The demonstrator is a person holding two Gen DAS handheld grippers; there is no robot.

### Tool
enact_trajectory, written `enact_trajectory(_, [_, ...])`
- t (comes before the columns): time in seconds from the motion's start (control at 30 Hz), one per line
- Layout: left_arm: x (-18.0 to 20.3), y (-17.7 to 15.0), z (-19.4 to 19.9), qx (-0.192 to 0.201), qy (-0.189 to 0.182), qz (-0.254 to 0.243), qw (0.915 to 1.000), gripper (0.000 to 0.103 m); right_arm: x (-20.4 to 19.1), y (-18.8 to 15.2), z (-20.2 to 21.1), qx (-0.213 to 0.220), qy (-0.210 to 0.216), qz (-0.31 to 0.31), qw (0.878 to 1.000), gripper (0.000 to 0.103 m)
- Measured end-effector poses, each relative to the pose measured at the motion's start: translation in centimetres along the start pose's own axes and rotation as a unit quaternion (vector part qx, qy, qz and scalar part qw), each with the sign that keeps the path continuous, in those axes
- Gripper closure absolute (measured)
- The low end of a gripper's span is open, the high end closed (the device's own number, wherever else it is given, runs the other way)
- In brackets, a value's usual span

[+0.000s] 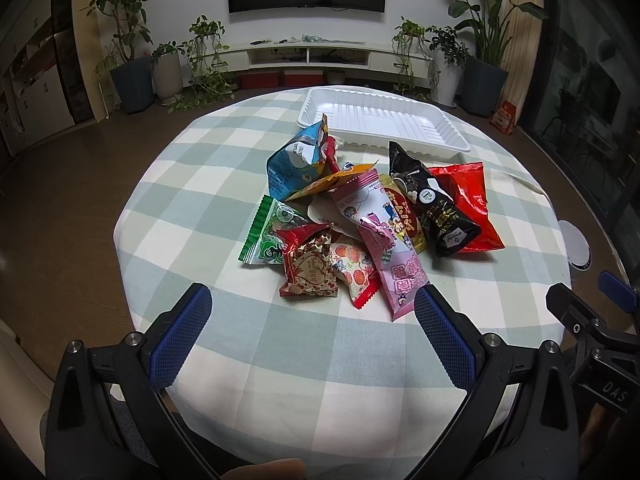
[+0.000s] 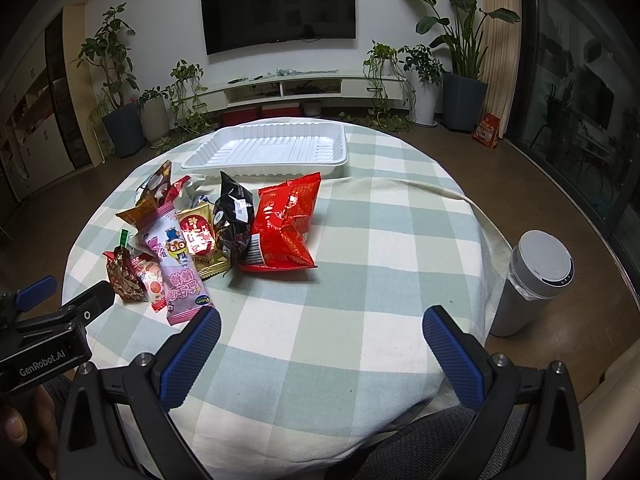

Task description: Organize snacks

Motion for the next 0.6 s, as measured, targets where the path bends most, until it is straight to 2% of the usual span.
enact_trajectory(0.6, [-0.08, 0.01, -0.20, -0.002, -0.001, 0.000, 1.0000, 0.000, 0.03, -0.26, -0.19, -0.002, 0.000, 0.000, 1.000, 0.000])
Point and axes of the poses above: each gripper's, at about its wrist camera, not at the fingertips, and z roughly against the way its jaws point, x to its right, y to its top, the point moved 3 cm from there along -z, roughly the way its jaws point, and after that the axes turned 11 degrees about -x, right-handed, at the moved point
